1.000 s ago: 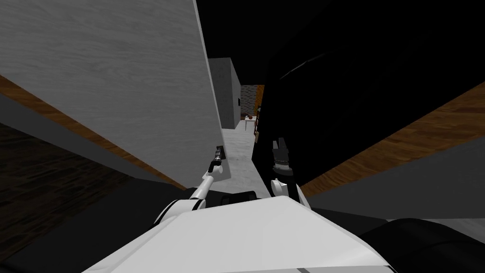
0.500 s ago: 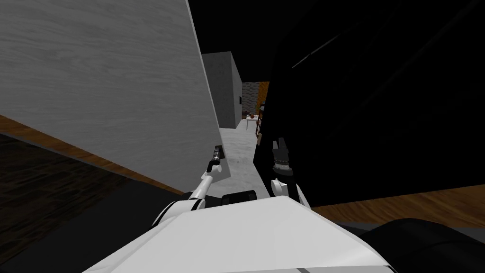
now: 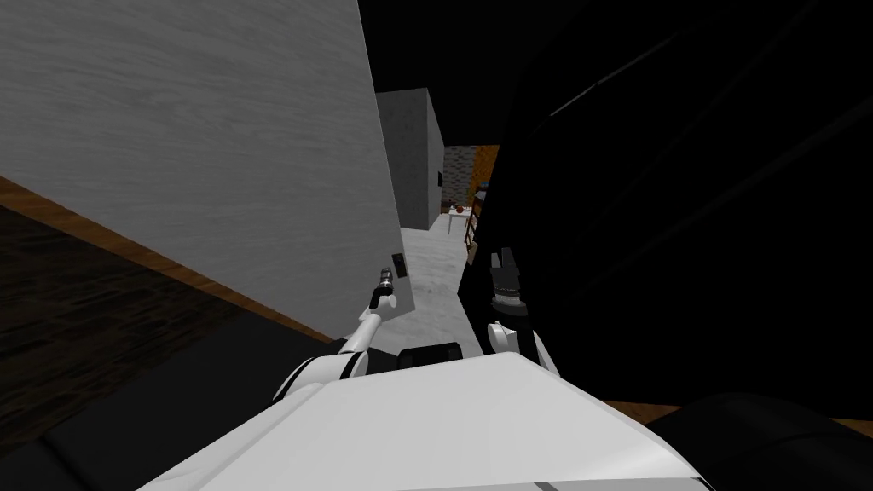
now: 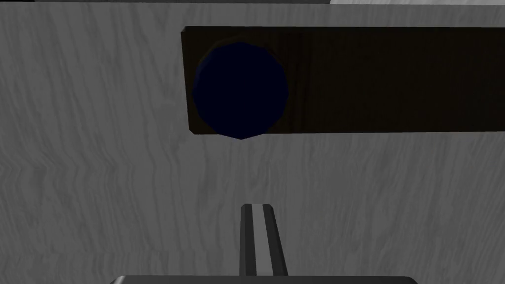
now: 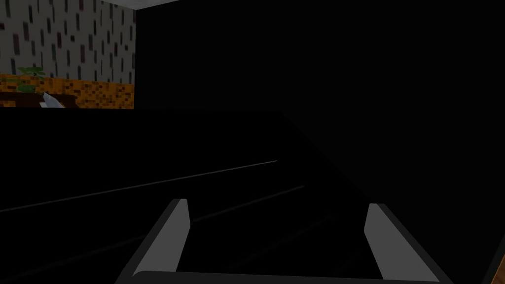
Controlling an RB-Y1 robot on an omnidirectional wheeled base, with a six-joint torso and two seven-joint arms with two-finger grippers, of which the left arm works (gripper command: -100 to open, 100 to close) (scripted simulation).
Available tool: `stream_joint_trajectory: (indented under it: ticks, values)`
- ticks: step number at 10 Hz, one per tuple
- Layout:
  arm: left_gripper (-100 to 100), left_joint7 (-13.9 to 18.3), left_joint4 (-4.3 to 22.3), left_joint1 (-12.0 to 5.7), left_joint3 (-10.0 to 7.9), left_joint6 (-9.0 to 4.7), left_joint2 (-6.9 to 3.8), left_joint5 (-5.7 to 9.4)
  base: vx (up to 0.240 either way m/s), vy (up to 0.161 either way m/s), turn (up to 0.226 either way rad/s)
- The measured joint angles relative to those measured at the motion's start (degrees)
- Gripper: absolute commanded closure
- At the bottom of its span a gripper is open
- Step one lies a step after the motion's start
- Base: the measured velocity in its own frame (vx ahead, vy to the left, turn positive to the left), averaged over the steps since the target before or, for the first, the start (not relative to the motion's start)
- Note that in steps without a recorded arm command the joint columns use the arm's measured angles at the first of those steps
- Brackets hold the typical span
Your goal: Push the door open
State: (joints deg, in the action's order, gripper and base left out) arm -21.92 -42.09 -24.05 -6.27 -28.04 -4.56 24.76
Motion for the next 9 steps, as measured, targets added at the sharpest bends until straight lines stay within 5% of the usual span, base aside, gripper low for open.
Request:
stream_joint_trajectory:
  ticks: [5,9]
  values:
    - [-100,-0.3,-0.3,-0.12,-0.92,1.06,1.5,0.82,-0.168,-0.141,0.045]
    - [-100,-0.3,-0.3,0.04,-1.13,0.98,1.06,0.86,0.166,0.019,-0.023]
